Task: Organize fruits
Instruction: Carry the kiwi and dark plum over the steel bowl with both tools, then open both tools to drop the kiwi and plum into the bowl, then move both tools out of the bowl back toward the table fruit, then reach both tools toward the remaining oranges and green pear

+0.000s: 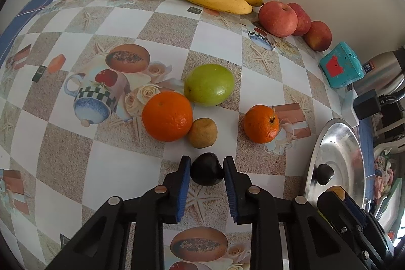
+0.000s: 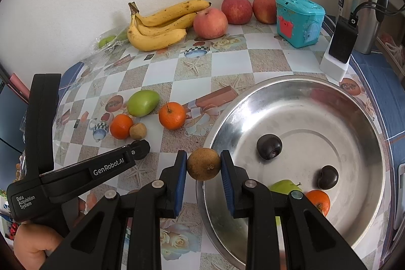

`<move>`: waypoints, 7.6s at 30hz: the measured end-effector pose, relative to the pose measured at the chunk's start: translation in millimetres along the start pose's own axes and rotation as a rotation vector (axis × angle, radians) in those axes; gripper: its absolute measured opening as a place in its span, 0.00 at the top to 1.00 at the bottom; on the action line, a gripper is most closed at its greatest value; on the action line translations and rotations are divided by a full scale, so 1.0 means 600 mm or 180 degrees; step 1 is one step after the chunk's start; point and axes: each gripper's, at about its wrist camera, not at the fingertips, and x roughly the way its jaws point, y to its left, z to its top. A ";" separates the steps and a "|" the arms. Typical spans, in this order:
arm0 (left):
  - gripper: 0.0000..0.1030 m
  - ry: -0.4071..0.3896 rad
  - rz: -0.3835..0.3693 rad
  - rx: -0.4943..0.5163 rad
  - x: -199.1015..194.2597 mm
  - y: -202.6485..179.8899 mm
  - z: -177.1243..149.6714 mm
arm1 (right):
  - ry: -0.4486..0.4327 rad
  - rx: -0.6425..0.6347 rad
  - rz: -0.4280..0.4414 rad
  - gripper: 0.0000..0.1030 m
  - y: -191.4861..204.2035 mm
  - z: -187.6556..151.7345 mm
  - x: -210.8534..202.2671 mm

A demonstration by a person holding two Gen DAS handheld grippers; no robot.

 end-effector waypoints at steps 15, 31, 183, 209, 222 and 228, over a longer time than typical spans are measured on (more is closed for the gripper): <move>0.73 0.0051 0.0004 -0.0019 -0.008 -0.003 0.001 | -0.0012 0.0019 0.0007 0.73 -0.003 0.000 -0.002; 0.73 -0.0224 -0.0148 0.0116 -0.098 -0.049 0.022 | -0.0183 0.0055 -0.0035 0.73 -0.010 0.015 -0.040; 0.07 -0.0090 0.0844 0.0246 -0.067 -0.093 -0.013 | -0.0007 0.0277 -0.0698 0.27 -0.103 0.015 -0.066; 0.00 -0.0364 0.0885 0.0053 -0.101 -0.015 0.020 | -0.0072 0.0134 -0.0683 0.05 -0.075 0.016 -0.050; 0.00 -0.0761 0.1056 -0.0251 -0.149 0.097 0.045 | -0.0067 0.0009 -0.0445 0.05 -0.012 0.023 -0.025; 0.00 -0.0742 0.0985 -0.0538 -0.161 0.146 0.052 | -0.0052 -0.0095 -0.0319 0.05 0.028 0.025 -0.009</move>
